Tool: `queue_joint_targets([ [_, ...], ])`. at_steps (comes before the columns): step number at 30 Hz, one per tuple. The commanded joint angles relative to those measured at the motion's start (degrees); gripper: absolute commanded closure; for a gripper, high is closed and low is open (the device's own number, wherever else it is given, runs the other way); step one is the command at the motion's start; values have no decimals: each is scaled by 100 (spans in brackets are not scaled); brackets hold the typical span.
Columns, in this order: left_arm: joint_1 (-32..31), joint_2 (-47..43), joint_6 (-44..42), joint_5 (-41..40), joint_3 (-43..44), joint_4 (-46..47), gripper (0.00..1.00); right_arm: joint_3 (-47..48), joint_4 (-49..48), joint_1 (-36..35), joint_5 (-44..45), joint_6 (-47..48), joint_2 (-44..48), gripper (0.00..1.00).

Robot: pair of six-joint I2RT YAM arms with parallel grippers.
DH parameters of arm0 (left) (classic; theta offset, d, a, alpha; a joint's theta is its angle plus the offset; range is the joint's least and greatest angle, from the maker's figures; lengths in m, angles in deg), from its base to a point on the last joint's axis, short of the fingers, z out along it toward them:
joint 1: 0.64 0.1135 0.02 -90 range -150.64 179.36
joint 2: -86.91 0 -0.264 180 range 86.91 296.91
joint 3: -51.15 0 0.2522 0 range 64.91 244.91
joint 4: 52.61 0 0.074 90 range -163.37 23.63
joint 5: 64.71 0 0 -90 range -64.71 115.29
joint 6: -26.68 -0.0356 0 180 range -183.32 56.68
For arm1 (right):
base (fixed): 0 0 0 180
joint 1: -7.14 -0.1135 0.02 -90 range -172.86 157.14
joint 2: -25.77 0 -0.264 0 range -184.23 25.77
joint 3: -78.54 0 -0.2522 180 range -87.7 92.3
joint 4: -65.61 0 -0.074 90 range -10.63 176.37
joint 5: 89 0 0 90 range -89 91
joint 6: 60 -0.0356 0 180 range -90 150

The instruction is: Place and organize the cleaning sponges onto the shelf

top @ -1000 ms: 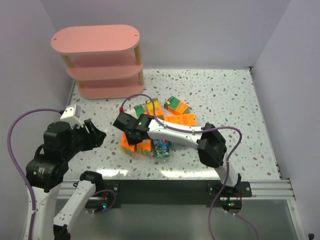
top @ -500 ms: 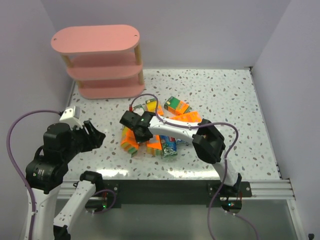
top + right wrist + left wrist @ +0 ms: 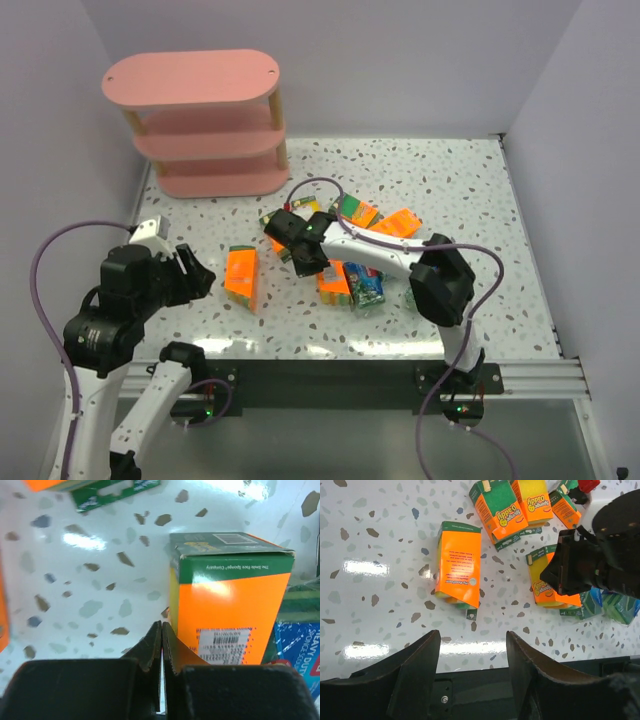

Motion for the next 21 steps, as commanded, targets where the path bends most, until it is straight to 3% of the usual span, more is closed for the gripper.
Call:
queue_joint_targets([
  [1,-27,-81,95,48,53,295,39,178,-579,-362,-268,401,759,96],
  [4,-27,-63,201,66,185,365,17,529,-492,-635,-488,367,619,66],
  [6,-27,-20,262,40,308,357,5,688,-483,-819,-558,270,496,55],
  [8,-27,7,315,-22,510,331,0,750,-483,-1065,-532,200,425,37],
  [14,-27,51,569,-487,1230,-3,0,1110,-299,-1751,-85,-3,48,22],
  [21,-36,-28,912,-716,1794,-109,0,1207,-333,-1936,661,-582,-330,22],
])
